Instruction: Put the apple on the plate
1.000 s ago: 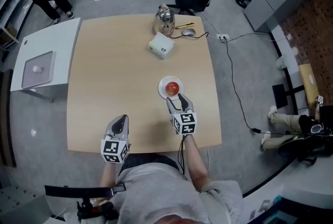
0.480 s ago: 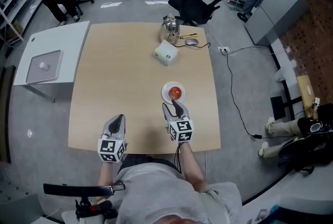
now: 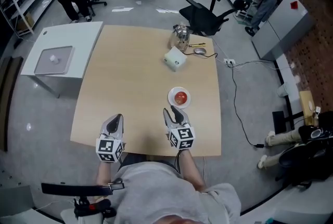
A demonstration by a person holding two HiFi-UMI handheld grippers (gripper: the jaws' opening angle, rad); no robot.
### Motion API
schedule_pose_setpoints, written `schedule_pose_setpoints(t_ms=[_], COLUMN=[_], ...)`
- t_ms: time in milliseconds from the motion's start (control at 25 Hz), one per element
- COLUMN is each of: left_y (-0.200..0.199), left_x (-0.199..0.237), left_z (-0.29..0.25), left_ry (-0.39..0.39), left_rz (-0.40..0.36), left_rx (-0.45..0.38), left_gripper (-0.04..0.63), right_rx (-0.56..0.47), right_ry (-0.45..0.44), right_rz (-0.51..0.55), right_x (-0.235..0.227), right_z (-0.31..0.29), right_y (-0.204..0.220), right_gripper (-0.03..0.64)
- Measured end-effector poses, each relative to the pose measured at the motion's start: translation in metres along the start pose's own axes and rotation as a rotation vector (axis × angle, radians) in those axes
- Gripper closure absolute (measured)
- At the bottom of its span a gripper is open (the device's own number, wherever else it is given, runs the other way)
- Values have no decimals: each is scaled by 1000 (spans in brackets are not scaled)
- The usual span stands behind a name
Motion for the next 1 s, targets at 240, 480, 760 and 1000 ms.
schedule_pose_setpoints(t_ms=[240, 480, 760, 1000], left_y=[0, 5, 6, 8], left_x=[4, 10, 14, 21], left_z=[20, 38, 62, 73], left_ry=[-47, -98, -173, -219], left_rz=[8, 19, 30, 34], left_rx=[-25, -51, -73, -94], left_gripper=[575, 575, 575, 575], right_rx=[-17, -26, -27, -54], right_ry=[-58, -119, -214, -251], right_rz=[-5, 7, 36, 62], right_x=[18, 36, 57, 69], right_z=[5, 6, 9, 3], right_y=[-4, -3, -5, -7], right_gripper=[491, 509, 532, 561])
Point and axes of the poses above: the fingertips, and each gripper's own axes: z backward along the fingers, x to its left, y out of its underside, the point moved 3 cm from there along z, backward along the fingers, and after that the axes turned 10 degrees about z, right-handed, at the moved point
